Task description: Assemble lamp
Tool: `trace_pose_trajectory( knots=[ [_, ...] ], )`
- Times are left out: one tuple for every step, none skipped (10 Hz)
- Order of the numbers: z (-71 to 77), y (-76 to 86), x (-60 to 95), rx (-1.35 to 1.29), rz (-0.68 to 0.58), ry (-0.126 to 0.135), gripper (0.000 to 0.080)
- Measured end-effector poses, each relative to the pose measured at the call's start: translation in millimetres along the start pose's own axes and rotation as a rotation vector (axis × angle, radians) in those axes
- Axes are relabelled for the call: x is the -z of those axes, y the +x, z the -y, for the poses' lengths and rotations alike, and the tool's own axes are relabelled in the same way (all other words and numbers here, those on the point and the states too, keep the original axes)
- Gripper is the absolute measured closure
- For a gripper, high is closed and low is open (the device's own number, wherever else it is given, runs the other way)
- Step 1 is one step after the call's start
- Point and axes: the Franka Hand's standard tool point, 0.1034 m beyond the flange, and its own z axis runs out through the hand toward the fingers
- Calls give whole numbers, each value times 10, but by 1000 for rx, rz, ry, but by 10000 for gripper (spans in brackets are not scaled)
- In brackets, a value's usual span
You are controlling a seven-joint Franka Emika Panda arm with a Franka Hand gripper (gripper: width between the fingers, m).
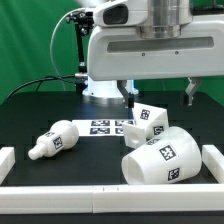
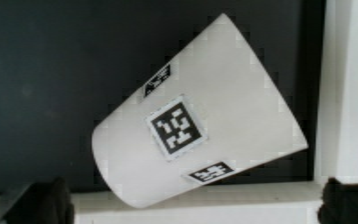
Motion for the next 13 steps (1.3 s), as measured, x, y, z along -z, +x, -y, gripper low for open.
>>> trace_pose_trajectory(
  knots=[
    [-125,160,-16,-121,11,35,100],
    [-207,220,-39,-199,14,61,100],
    [-321,227,-112,-271,28,83,100],
    [-369,237,-138,-369,34,88,100],
    [-339,234,-140,-437,37,86,100],
    [-321,231,-145,-490,41,87,100],
    [-316,229,-149,-542,44,88,100],
    [-324,239,-169,-626,55,112,100],
    [-451,281,-234,-729,74,180,100],
    [-544,303,-319,-789,71,214,100],
    [-579,275,-414,-800,65,238,100],
    [-616,234,-476,-781,68,249,100],
    [-602,229,-463,-802,74,249,100]
  ],
)
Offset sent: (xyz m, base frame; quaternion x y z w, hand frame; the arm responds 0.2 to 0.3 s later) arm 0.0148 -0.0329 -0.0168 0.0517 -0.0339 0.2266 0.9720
